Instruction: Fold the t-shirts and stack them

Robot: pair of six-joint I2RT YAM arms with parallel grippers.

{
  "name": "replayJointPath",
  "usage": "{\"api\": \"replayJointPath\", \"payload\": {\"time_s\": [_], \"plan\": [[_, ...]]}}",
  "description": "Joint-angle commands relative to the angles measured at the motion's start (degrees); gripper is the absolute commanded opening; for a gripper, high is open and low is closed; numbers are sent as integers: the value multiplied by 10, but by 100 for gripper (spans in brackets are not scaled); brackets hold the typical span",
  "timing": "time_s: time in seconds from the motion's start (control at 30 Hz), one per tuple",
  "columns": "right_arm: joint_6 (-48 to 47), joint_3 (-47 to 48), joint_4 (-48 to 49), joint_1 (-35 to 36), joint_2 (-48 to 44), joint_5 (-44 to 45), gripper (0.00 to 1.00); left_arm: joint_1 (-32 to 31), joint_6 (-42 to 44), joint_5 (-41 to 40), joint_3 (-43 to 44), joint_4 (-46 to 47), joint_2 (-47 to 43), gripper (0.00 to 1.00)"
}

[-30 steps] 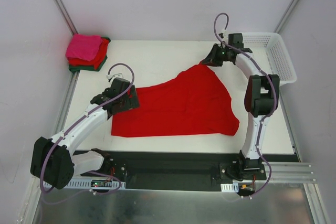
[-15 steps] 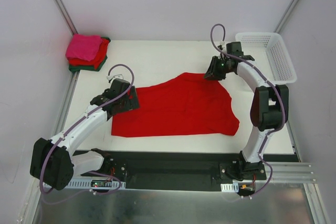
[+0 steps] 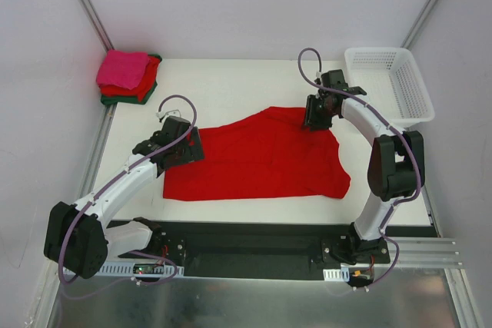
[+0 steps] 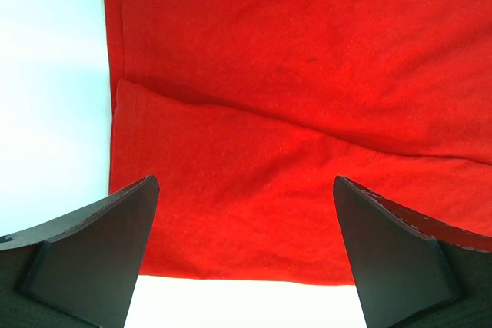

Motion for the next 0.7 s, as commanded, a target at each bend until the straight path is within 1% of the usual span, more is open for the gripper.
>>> {"api": "replayJointPath", "payload": {"time_s": [0.0, 0.13, 0.2, 0.23, 0.37, 0.6, 0.67], "plan": [[9, 63, -3, -4, 8, 69, 40, 5, -4, 1, -8, 6, -17, 98], [15, 110, -8, -11, 54, 109, 43, 5, -2, -1, -10, 6, -25, 98], [24, 123, -8, -15, 70, 115, 45, 5, -2, -3, -11, 6, -29, 98], [27, 136, -8, -21, 86, 137, 46, 5, -1, -3, -11, 6, -30, 98], [52, 157, -8, -35, 123, 146, 47, 5, -1, -3, -11, 5, -30, 98], [74, 149, 16, -65, 156, 124, 47, 5, 3, -3, -9, 5, -29, 98], [78, 147, 28, -70, 159, 102, 47, 5, 4, -4, -8, 5, -28, 98]]}}
